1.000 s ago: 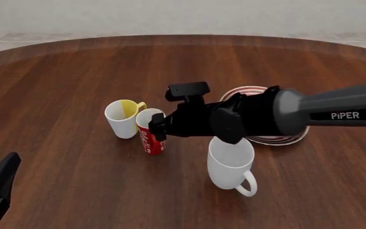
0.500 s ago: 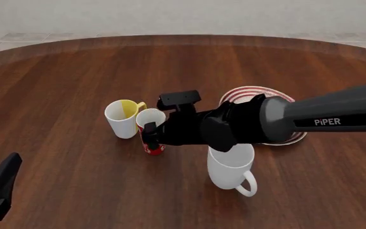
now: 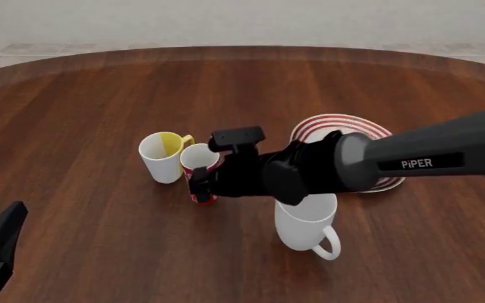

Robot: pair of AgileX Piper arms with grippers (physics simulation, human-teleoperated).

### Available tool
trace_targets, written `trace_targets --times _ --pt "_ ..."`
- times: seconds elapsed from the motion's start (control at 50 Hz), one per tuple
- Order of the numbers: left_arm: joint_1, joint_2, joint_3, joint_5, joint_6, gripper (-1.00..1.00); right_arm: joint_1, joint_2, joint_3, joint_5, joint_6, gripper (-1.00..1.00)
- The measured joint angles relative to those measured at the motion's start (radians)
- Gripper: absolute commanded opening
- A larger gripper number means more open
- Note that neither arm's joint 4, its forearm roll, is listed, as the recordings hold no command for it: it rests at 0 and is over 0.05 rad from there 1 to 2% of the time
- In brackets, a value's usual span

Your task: Pick up the red mug and put it on the plate

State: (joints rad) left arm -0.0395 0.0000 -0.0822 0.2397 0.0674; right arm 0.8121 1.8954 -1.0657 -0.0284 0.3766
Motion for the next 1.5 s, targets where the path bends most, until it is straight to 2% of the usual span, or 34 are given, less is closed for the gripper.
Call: trace_targets --times 0.22,0.24,0.68,0.92,1.16,1.36,1.5 --pt "0.001 0.0 0.002 0.0 -0.003 1.0 0.005 0.016 0.001 -0.008 0.006 1.0" --pt "0.002 0.0 0.002 0.001 -0.003 1.0 0.005 0.017 0.002 -0.009 0.004 -1.0" --pt "0.005 0.0 0.007 0.0 -0.003 1.0 -0.058 0.0 0.012 -0.024 -0.116 -1.0" --pt "0.005 0.0 0.013 -0.006 -0.002 1.0 -0.087 -0.01 0.02 -0.032 -0.156 -1.0" --pt "0.006 0.0 0.02 -0.012 0.001 1.0 -0.117 -0.043 0.057 -0.055 -0.163 -1.0" --pt "0.005 0.0 0.024 -0.018 0.002 1.0 -0.129 -0.111 0.13 -0.086 -0.143 -1.0" --pt "0.005 0.0 0.027 -0.022 0.003 1.0 -0.117 -0.163 0.152 -0.059 -0.121 -1.0"
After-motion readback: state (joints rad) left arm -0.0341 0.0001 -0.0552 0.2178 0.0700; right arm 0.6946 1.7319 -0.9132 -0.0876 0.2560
